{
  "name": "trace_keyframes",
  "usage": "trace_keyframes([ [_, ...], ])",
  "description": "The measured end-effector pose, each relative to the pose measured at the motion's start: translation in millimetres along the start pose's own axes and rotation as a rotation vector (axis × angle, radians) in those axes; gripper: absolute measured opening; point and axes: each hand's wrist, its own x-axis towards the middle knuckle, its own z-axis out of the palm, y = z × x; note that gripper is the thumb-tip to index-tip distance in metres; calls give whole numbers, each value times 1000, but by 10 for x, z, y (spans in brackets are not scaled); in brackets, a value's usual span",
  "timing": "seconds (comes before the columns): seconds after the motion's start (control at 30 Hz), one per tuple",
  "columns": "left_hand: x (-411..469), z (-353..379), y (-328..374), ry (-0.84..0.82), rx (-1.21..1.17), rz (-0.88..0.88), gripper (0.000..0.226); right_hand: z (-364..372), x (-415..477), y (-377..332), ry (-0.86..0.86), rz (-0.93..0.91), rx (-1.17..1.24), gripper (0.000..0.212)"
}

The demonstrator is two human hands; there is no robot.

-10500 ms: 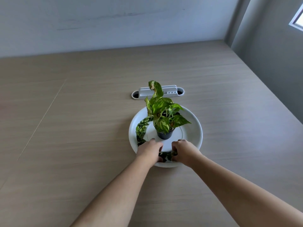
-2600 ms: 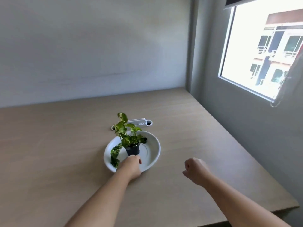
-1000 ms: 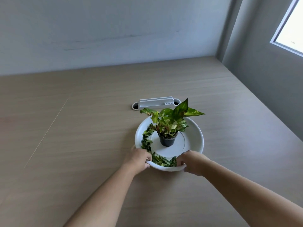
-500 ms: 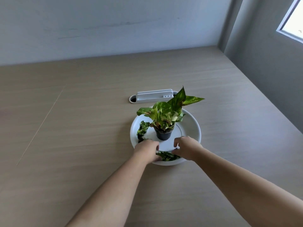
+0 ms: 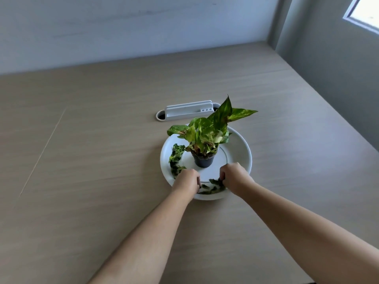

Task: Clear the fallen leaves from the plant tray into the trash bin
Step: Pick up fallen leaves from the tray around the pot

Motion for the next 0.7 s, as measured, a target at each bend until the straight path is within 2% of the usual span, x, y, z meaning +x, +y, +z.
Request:
trace_keyframes([
  [0.17, -41, -234, -59, 174, -186, -7, 13, -257, -70, -56, 167, 48, 183, 23],
  [0.4, -239, -320, 115, 226, -237, 44, 21, -468, -355, 11, 249, 86, 268, 23],
  [0.5, -350, -292, 403, 225, -254, 88, 19, -594, -566, 242, 306, 121, 304, 24],
  [0.57, -411, -240, 684, 212, -236, 138, 15, -707, -742, 474, 342, 155, 328, 32],
  [0.7, -562, 37, 1573, 149, -208, 276, 13, -986, -1390, 1262, 401, 254, 361, 32],
])
